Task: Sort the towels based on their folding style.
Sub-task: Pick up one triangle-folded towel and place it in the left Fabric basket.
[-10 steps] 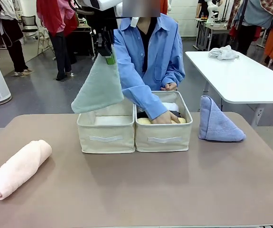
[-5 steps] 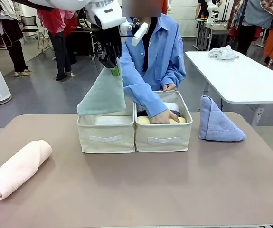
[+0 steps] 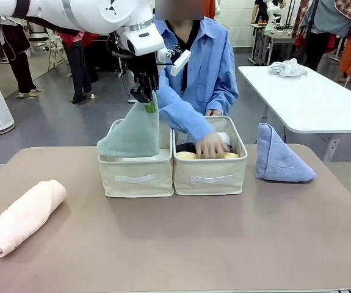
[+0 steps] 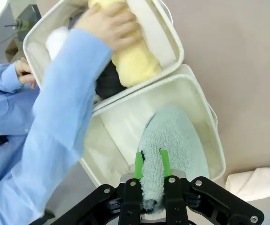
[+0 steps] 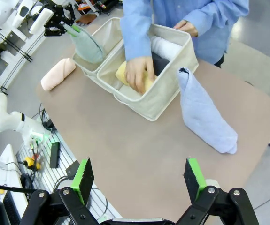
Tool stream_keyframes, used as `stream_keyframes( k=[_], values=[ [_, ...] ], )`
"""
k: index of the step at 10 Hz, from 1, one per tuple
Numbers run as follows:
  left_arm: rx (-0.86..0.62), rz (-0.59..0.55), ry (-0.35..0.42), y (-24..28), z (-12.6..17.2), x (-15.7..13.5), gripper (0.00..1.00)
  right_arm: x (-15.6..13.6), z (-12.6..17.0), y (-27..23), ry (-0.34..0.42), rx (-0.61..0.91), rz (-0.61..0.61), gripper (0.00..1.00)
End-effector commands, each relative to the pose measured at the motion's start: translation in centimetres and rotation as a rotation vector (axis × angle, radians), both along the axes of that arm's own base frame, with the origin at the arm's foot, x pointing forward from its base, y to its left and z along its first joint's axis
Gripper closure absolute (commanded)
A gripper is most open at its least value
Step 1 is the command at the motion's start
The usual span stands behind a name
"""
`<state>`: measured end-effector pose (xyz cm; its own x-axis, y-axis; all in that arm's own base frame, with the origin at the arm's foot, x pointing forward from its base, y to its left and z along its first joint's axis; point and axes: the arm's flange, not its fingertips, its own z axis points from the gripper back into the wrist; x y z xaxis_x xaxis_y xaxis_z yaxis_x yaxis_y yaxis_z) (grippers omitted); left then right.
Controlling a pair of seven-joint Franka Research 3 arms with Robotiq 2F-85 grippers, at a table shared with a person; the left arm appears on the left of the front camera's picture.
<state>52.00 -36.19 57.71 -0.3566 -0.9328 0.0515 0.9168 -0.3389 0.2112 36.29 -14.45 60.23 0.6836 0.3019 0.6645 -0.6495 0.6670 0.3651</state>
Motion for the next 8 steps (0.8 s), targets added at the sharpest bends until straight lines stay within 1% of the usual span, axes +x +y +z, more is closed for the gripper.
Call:
stream_keyframes(
  k=[1, 3, 7, 8],
  values=[
    [-0.062, -0.029, 0.022, 0.1, -0.7, 1.1, 0.85, 0.0, -0.2, 0.1, -0.008, 0.011, 0.006, 0.00],
    [-0.093, -0.050, 0.030, -0.8, -1.7, 1.9, 0.85, 0.0, -0.2, 0.1, -0.008, 0.011, 0.006, 0.00],
    [-0.088, -0.081, 0.086, -2.2, -3.2, 2.8, 0.85, 0.0, -0.2, 0.1, -0.008, 0.011, 0.006, 0.00],
    [-0.102, -0.085, 0.079, -2.5, -3.4, 3.0, 0.85, 0.0, -0.2, 0.1, -0.008, 0.011, 0.006, 0.00]
  ],
)
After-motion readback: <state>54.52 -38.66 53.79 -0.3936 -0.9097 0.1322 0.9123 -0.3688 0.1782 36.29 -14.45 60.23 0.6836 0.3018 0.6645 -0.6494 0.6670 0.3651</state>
